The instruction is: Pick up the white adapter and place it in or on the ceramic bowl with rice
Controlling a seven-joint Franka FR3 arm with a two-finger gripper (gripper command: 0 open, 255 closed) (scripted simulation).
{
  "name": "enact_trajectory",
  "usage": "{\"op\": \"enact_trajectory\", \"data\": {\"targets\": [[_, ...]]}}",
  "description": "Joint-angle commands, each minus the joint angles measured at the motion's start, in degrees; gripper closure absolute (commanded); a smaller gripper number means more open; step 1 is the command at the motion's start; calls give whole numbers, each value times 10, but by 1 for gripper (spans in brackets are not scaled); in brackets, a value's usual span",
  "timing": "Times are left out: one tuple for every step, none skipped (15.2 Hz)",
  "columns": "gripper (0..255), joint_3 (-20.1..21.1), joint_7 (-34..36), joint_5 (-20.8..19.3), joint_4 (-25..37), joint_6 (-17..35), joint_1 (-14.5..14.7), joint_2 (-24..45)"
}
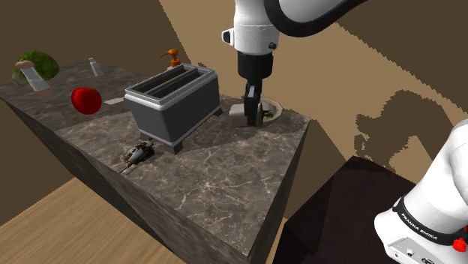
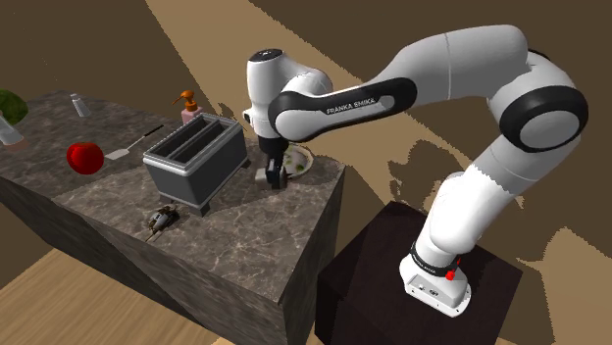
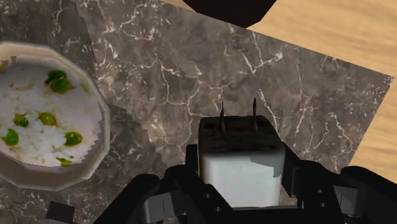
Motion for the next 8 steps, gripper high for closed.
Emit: {"op": "enact_trajectory", "data": {"targets": [[255,-18,-29,-5,1,2,-12,4],[255,-26,-41,-8,6,2,-18,9],[255,-34,-53,-11,12,2,-24,15],[255,-42,-66,-15,18,2,-30,22],[255,-49,-78,-18,24,2,-36,29],[255,-57,-90,-20,32,2,-42,36],[255,-64,-101,-23,40,2,-47,44],[255,-71,-113,-26,48,1,-53,52]]}}
